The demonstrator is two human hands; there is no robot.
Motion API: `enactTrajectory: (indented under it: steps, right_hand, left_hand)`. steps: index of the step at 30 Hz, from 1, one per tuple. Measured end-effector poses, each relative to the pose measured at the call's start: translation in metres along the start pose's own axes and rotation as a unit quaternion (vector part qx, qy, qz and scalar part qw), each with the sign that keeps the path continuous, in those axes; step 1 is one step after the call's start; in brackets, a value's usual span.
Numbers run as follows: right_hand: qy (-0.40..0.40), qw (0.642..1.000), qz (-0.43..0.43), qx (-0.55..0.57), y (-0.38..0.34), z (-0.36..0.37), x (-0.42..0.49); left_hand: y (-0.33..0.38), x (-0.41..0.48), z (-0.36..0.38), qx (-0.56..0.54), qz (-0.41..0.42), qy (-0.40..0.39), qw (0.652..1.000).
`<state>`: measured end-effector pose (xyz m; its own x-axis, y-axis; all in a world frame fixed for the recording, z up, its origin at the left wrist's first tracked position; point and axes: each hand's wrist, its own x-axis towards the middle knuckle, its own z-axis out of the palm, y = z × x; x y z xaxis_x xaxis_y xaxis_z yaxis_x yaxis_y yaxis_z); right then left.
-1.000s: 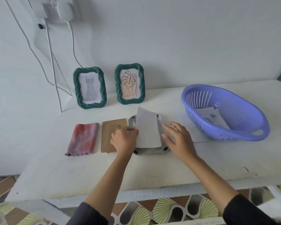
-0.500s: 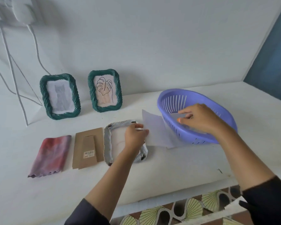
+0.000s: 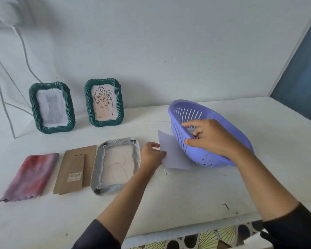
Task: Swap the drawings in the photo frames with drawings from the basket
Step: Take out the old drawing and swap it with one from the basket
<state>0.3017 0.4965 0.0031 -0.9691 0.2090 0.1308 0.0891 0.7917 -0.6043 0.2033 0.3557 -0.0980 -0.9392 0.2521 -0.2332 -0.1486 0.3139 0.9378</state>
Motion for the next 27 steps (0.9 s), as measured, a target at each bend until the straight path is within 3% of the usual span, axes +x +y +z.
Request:
enactTrajectory:
  steps: [6,10,14,16,19,22,27]
  right_hand:
    - [-0.024,0.999,-0.020,-0.023,0.004,0.014,-0.004]
    - [-0.051,0.997,-0.029,-0.046,0.005,0.030,-0.010]
    - [-0.050,0.998,0.033,0.030,0.020,0.018,-0.001]
    - [-0.022,0.994,0.104,-0.037,0.035,0.002,0.011]
    - [-0.084,0.947,0.214,-0.226,0.051,-0.010,0.024]
    - [-0.165,0.912,0.274,-0.256,0.056,0.001,0.031]
    - [-0.190,0.890,0.301,-0.286,0.060,0.012,0.032]
  left_hand:
    - [-0.005,-0.001,0.013,0.060,0.016,0.008,0.998]
    - [-0.005,-0.008,0.018,0.168,0.074,0.038,0.982]
    - [0.001,-0.013,0.020,0.233,0.106,0.084,0.963]
    - [0.006,-0.012,0.016,0.214,0.111,0.105,0.965]
    - [0.020,-0.007,0.010,0.113,0.128,0.104,0.980]
    - [0.030,-0.006,0.008,0.032,0.133,0.036,0.990]
    - [0.033,-0.006,0.005,0.045,0.126,0.009,0.991]
